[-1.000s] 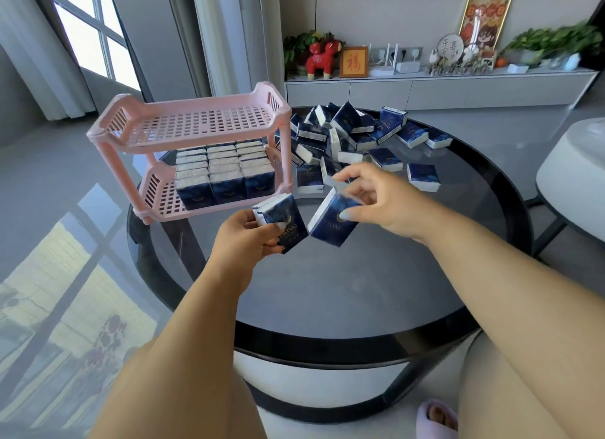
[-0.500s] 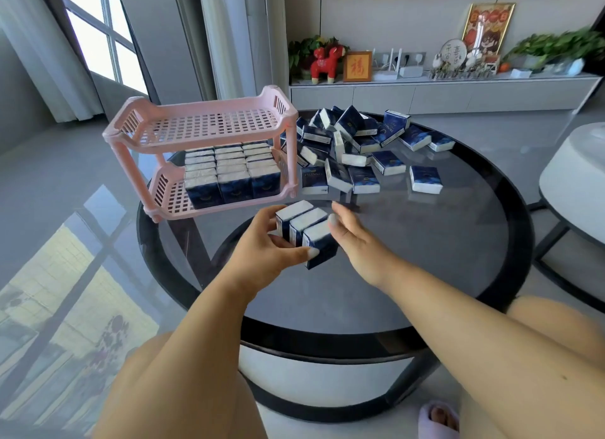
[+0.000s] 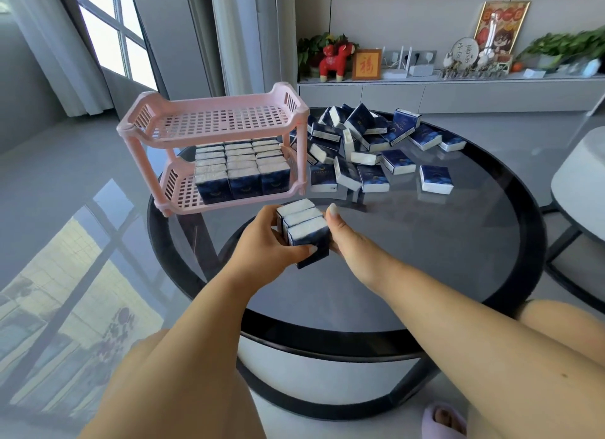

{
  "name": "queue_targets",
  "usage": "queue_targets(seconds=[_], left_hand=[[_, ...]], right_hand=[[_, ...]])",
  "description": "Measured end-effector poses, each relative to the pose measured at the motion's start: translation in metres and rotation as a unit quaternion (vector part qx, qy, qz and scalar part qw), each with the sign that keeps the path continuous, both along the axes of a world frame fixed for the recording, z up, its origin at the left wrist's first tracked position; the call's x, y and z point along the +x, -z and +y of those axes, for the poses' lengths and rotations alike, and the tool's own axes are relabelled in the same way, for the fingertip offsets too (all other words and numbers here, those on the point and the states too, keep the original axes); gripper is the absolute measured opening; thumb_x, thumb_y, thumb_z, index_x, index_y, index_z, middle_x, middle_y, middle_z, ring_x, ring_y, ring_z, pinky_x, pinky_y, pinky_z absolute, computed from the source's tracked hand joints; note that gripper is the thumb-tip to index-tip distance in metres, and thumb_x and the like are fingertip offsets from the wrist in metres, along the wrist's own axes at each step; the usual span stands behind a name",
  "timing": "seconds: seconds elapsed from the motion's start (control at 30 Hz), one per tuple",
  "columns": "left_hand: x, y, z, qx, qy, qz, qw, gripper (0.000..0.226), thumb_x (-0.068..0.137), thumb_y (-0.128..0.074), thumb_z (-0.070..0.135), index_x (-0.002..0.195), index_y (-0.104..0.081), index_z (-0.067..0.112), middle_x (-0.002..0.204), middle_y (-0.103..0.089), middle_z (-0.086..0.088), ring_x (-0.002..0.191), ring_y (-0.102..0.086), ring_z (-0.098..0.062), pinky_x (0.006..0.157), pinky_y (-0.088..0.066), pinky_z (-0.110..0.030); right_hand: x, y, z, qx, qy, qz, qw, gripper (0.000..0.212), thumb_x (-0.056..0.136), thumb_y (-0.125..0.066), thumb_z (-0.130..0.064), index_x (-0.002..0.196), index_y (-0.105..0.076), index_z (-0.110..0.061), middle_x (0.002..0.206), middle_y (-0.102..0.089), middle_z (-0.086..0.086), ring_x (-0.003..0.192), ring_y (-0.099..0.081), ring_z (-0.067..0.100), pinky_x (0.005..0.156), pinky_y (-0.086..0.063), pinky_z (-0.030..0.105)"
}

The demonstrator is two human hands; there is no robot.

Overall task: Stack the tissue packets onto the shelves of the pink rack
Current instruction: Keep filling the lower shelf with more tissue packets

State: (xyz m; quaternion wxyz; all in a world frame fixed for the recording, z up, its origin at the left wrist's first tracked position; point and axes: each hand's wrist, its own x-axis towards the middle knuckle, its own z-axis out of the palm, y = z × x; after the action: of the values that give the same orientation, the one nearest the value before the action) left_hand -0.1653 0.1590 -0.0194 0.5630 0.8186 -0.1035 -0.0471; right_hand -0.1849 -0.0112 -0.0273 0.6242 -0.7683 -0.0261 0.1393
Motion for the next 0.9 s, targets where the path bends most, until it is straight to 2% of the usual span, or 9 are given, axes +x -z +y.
queue_targets(seconds=[0.13,0.23,0.4,0.47,0.53,0.6,0.67,0.77,0.9], left_hand=[[0.008,-0.007,0.016,0.001,-0.01,0.031,0.999,0.061,0.068,-0.086,0.011,0.119,-0.055,0.022,0.11,-0.068,0.006,0.094,-0.07,-0.01,0.083,-0.058,-0.031],[0.014,-0.015,0.034,-0.018,-0.026,0.05,0.998,0.06,0.067,-0.085,0.004,0.117,-0.056,0.021,0.107,-0.069,0.006,0.096,-0.069,-0.012,0.088,-0.056,-0.033],[0.021,-0.027,0.082,-0.019,-0.062,0.079,0.995,0.068,0.056,-0.09,0.007,0.114,-0.057,0.018,0.11,-0.069,-0.001,0.1,-0.068,-0.019,0.09,-0.056,-0.039],[0.021,-0.028,0.101,-0.028,-0.078,0.087,0.993,0.074,0.051,-0.091,0.01,0.117,-0.057,0.016,0.112,-0.069,-0.003,0.1,-0.068,-0.021,0.086,-0.057,-0.038],[0.02,-0.028,0.116,-0.036,-0.084,0.085,0.992,0.066,0.063,-0.085,-0.002,0.12,-0.056,0.012,0.113,-0.068,-0.004,0.096,-0.067,-0.019,0.072,-0.056,-0.028],[0.019,-0.028,0.128,-0.047,-0.09,0.087,0.991,0.062,0.068,-0.079,-0.009,0.122,-0.054,0.01,0.113,-0.067,-0.004,0.097,-0.066,-0.021,0.073,-0.057,-0.03],[0.019,-0.026,0.137,-0.052,-0.095,0.092,0.99,0.063,0.069,-0.078,-0.01,0.123,-0.052,0.009,0.115,-0.066,-0.007,0.104,-0.066,-0.026,0.086,-0.057,-0.042],[0.021,-0.024,0.143,-0.056,-0.096,0.092,0.99,0.062,0.07,-0.077,-0.011,0.122,-0.053,0.008,0.116,-0.066,-0.01,0.106,-0.065,-0.028,0.09,-0.055,-0.048],[0.02,-0.024,0.149,-0.056,-0.093,0.085,0.99,0.055,0.071,-0.076,-0.011,0.117,-0.055,0.011,0.113,-0.067,-0.012,0.096,-0.065,-0.025,0.087,-0.054,-0.046]], right_hand=[[0.009,0.001,0.01,-0.014,-0.016,-0.003,1.0,0.106,0.055,-0.022,-0.1,0.144,-0.027,-0.044,0.152,-0.029,-0.018,0.141,-0.023,0.004,0.119,-0.011,0.041],[0.017,-0.001,0.022,-0.015,-0.023,-0.024,0.999,0.101,0.059,-0.018,-0.097,0.141,-0.036,-0.042,0.149,-0.036,-0.016,0.139,-0.028,0.005,0.118,-0.016,0.042],[0.033,-0.01,0.045,-0.046,0.0,-0.085,0.995,0.089,0.076,-0.011,-0.079,0.136,-0.049,-0.026,0.143,-0.045,-0.009,0.136,-0.034,0.006,0.113,-0.02,0.029],[0.04,-0.012,0.052,-0.078,0.006,-0.097,0.992,0.078,0.083,-0.013,-0.069,0.135,-0.05,-0.024,0.14,-0.046,-0.01,0.133,-0.034,0.004,0.105,-0.021,0.023],[0.047,-0.014,0.062,-0.13,0.0,-0.129,0.983,0.064,0.095,-0.017,-0.056,0.127,-0.055,-0.015,0.128,-0.053,-0.008,0.122,-0.041,0.007,0.1,-0.026,0.025],[0.056,-0.016,0.074,-0.224,-0.011,-0.197,0.955,0.054,0.101,-0.022,-0.045,0.113,-0.057,-0.005,0.116,-0.058,0.003,0.114,-0.047,0.017,0.098,-0.034,0.035],[0.069,-0.014,0.082,-0.336,-0.034,-0.237,0.911,0.049,0.101,-0.025,-0.042,0.126,-0.052,-0.011,0.131,-0.052,0.003,0.125,-0.04,0.02,0.106,-0.03,0.038],[0.084,-0.007,0.087,-0.483,-0.07,-0.255,0.835,0.056,0.1,-0.022,-0.047,0.143,-0.034,-0.015,0.149,-0.034,0.0,0.137,-0.025,0.019,0.11,-0.019,0.035],[0.088,-0.005,0.083,-0.527,-0.064,-0.284,0.799,0.055,0.099,-0.023,-0.048,0.143,-0.034,-0.017,0.149,-0.032,-0.002,0.137,-0.025,0.018,0.108,-0.021,0.037]])
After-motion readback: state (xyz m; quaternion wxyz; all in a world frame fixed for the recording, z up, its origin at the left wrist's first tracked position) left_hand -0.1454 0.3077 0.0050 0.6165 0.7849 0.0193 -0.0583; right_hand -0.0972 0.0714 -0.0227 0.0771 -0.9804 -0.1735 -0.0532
